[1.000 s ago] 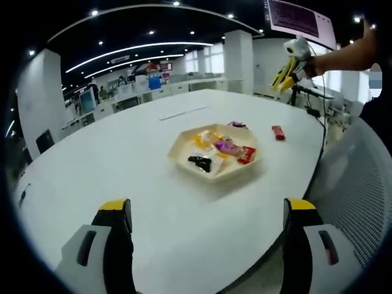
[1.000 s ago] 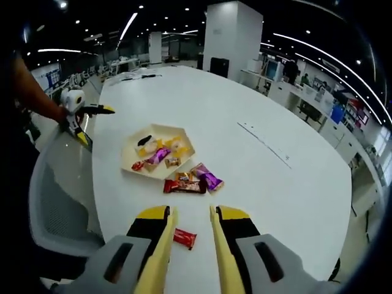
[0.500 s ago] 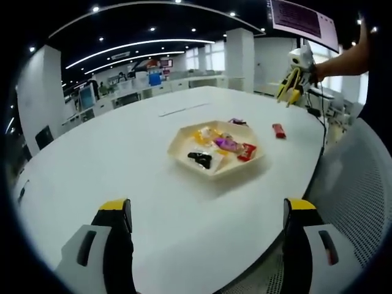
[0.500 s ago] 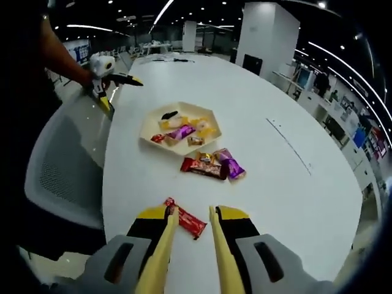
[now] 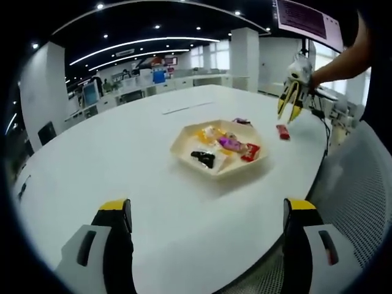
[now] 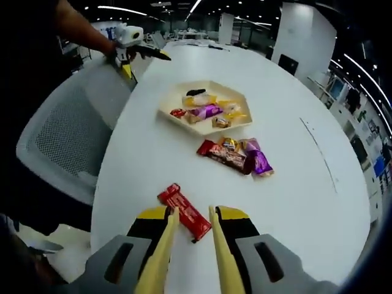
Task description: Place the target food into the container with the food tongs after gripping and lifting it, then release it inside without dropping or visibly crushing the food.
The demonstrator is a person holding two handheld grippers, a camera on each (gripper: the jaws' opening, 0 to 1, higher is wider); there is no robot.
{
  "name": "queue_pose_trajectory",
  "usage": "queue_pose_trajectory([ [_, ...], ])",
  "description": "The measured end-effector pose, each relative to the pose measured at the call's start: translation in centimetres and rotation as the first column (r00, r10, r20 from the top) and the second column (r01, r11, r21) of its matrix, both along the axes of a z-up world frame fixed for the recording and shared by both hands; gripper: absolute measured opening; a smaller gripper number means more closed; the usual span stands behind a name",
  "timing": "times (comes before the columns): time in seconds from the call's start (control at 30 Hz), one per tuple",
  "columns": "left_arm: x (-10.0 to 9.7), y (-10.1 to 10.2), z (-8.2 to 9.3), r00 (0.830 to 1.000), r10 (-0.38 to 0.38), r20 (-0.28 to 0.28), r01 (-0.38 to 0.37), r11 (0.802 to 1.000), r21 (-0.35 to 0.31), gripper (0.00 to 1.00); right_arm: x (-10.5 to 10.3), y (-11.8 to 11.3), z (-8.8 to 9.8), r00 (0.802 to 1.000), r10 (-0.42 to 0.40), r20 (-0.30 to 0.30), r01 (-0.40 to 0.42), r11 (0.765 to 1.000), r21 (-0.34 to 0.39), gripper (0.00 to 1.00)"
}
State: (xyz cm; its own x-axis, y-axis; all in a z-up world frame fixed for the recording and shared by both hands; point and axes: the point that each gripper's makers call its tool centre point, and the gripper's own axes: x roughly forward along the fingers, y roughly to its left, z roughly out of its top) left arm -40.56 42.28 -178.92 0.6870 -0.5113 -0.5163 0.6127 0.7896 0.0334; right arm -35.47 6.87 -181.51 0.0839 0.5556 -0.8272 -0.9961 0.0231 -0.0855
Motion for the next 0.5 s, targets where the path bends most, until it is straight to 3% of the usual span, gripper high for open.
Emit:
queue_pose_trajectory([
  [0.2,0.0,0.1,-0.2,1.0,0.003,-0.013,-0.003,1.0,-0.001,0.99,0.0,-0.3,-1.6,0.997,0.078,0.015,-0.077,0.995,-0.065,0.29],
  [0.27,-0.1,-0.1,-0.3,1.0,0.0,-0.02,0.0,1.0,0.001,0.99,0.3,-0.2,-1.9,0.997,0.077,0.022,-0.075,0.995,-0.067,0.29],
  [0.33,-0.1,-0.1,-0.5,1.0,-0.004,-0.026,0.004,1.0,0.0,0.99,0.3,0.3,-1.8,0.999,0.042,-0.014,-0.043,0.999,-0.034,0.29],
  [0.5,-0.2,0.0,-0.7,0.999,-0.011,-0.034,0.011,1.0,0.012,0.99,0.7,0.1,-2.2,1.0,-0.008,-0.007,0.007,0.998,-0.055,0.29],
])
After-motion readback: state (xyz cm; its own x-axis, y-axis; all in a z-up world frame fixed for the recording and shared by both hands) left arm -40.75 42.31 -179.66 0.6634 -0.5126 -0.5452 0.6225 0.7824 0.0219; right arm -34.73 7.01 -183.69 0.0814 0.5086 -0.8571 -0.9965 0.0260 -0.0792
